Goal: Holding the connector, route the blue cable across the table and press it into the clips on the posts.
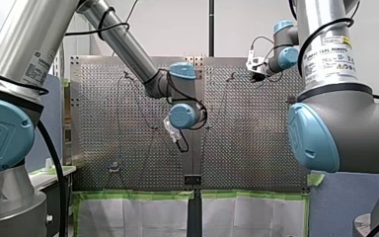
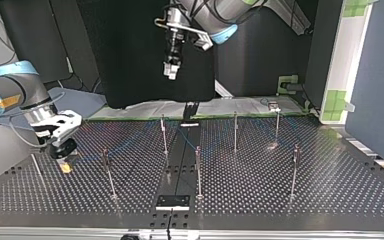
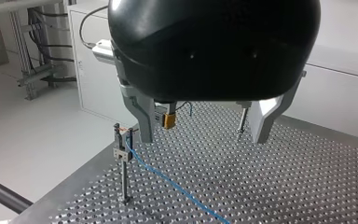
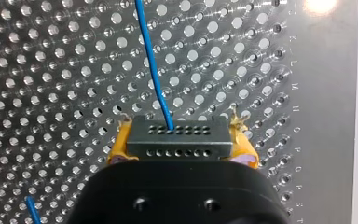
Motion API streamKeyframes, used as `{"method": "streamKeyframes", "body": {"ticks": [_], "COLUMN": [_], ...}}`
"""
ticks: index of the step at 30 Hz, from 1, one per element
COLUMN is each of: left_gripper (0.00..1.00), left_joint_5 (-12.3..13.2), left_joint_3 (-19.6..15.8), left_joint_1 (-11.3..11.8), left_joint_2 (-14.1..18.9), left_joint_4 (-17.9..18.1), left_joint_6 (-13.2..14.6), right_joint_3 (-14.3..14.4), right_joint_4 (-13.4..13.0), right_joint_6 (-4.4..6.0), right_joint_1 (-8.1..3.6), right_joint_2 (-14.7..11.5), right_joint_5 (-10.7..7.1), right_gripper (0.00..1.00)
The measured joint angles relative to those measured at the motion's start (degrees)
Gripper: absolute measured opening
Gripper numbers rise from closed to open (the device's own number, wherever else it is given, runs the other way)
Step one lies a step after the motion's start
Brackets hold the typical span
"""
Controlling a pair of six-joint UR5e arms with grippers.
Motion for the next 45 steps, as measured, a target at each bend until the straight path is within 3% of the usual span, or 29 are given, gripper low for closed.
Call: {"method": "streamKeyframes", "body": {"ticks": [14,28,45], "left_gripper": [1.0,1.0,1.0], "left_joint_5": [-0.1,-0.1,-0.1], "left_joint_3": [-6.9,-13.7,-14.6], "left_joint_1": [0.0,0.0,0.0], "left_joint_2": [0.0,0.0,0.0], "left_joint_4": [6.9,13.7,14.6], "left_joint_6": [0.0,0.0,0.0], "right_joint_3": [0.0,0.0,0.1], "right_joint_4": [0.0,0.0,0.0], "right_joint_6": [0.22,0.25,0.26], "right_joint_1": [-0.1,-0.04,0.09], "right_joint_2": [-0.1,-0.1,-0.1], "right_joint_5": [0.06,1.65,1.67], "right_gripper": [0.0,0.0,0.0]}}
